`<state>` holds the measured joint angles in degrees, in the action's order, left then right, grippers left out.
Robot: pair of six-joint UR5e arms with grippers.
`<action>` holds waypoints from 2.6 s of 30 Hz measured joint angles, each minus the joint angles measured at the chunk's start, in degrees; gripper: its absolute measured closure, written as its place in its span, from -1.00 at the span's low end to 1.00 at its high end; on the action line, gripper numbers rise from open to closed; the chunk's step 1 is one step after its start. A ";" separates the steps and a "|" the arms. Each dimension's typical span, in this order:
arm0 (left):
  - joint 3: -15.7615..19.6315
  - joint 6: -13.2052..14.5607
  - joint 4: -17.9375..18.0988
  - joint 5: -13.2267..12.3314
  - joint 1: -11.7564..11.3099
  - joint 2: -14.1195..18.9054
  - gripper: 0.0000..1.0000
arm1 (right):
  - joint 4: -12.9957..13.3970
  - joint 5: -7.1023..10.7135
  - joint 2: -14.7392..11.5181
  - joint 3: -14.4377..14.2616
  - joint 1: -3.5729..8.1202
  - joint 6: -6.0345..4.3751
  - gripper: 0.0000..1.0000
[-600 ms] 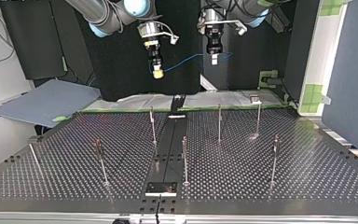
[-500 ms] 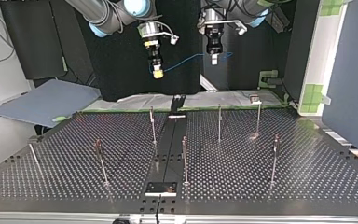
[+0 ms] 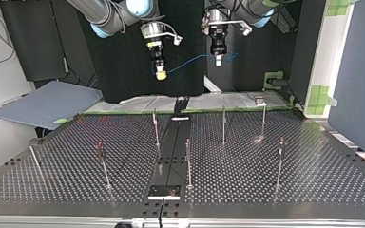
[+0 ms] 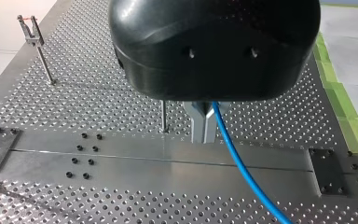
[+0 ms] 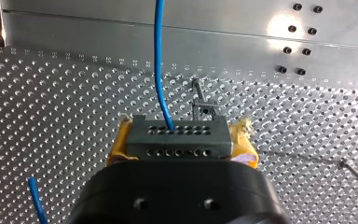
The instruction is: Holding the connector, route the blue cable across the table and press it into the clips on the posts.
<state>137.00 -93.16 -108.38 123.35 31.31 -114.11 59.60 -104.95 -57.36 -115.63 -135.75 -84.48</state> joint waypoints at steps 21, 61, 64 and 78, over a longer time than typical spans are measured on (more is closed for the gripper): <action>0.00 0.00 0.00 0.00 0.00 0.00 0.99 | 0.00 0.00 0.00 0.00 0.00 0.00 1.00; -0.09 0.00 0.09 0.09 0.09 0.00 0.99 | -3.51 -0.09 8.93 0.88 -2.80 0.26 1.00; -0.09 0.00 0.09 0.09 0.09 0.00 0.99 | -3.51 -0.09 9.58 0.87 -2.81 0.26 1.00; 3.67 -0.96 -2.68 2.34 -0.86 3.51 0.99 | -9.07 -1.74 4.30 0.53 -1.95 1.91 1.00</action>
<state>140.66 -94.12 -111.06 125.69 30.45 -110.60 50.53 -106.69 -53.07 -115.09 -137.70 -82.57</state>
